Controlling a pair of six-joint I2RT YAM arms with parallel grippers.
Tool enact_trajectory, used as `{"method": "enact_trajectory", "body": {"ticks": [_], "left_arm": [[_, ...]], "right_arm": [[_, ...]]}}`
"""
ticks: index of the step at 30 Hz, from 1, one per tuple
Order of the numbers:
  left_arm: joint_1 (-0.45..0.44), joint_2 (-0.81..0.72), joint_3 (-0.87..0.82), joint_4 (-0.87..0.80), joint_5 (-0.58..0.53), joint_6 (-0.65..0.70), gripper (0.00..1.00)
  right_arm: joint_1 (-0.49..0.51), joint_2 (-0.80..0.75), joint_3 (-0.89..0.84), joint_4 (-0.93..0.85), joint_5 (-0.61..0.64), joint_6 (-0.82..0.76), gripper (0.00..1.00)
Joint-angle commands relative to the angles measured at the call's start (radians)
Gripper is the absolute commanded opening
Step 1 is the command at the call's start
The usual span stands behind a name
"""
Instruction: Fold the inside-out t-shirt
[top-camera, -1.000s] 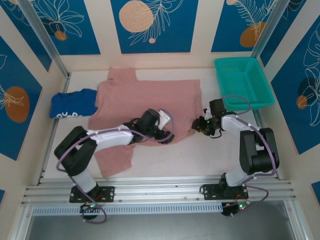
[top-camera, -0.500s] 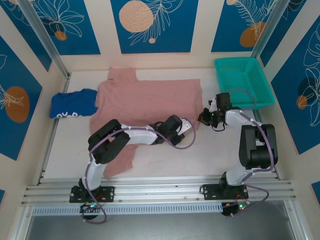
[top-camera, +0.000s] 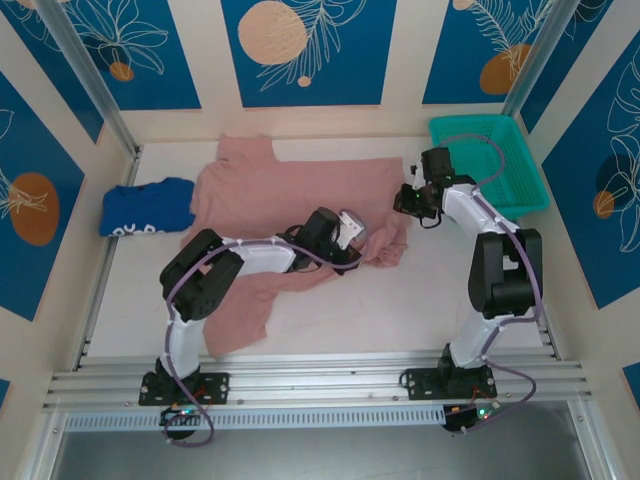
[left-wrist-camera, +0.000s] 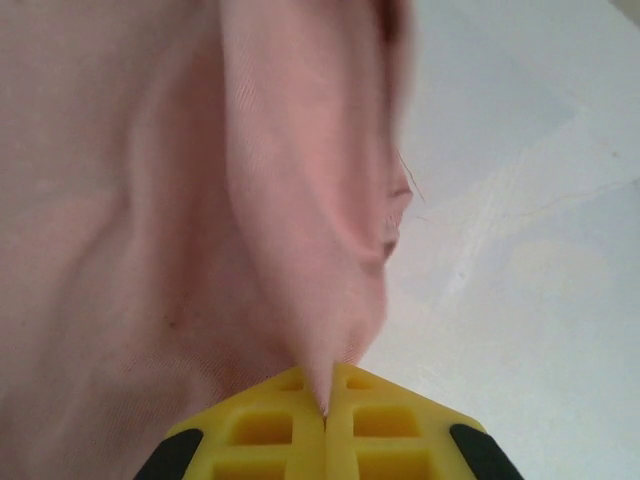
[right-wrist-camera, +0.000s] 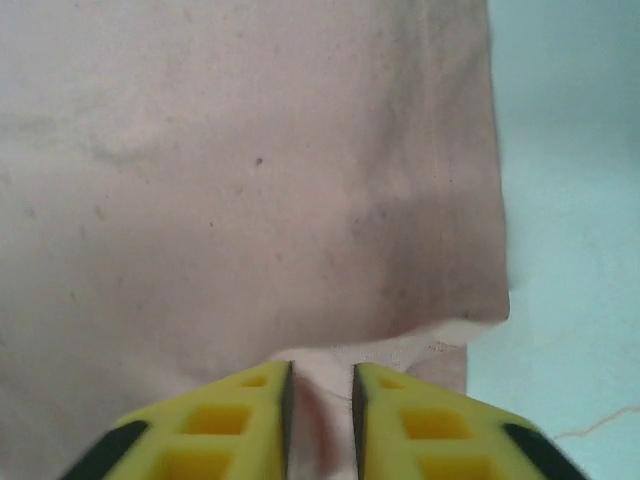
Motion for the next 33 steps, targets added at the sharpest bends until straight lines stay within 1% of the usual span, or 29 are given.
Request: {"method": "enact_trajectory", "body": {"ticks": [1,2,5,8,12,18,27,33], "left_arm": [[0.008,0.0,0.004,0.034,0.102,-0.105,0.0],[0.01,0.002,0.002,0.042,0.108,-0.118,0.0],[0.013,0.008,0.007,0.043,0.115,-0.132,0.0],[0.016,0.008,0.007,0.044,0.122,-0.143,0.0],[0.026,0.011,0.007,0.053,0.139,-0.185,0.0],[0.046,0.012,-0.005,0.073,0.178,-0.238,0.0],[0.059,0.023,-0.005,0.076,0.212,-0.245,0.0],[0.062,0.031,-0.001,0.067,0.221,-0.241,0.0]], "right_arm": [[0.015,-0.13,-0.11,-0.039,-0.012,-0.013,0.36],[0.025,-0.186,-0.172,-0.021,-0.031,-0.006,0.4],[0.059,-0.295,-0.305,0.006,-0.065,0.019,0.47],[0.122,-0.356,-0.418,0.042,-0.076,0.056,0.47],[0.204,-0.356,-0.511,0.122,-0.035,0.098,0.43],[0.223,-0.295,-0.541,0.194,0.021,0.131,0.39],[0.221,-0.211,-0.497,0.26,0.059,0.114,0.38],[0.212,-0.193,-0.461,0.267,0.071,0.09,0.32]]}}
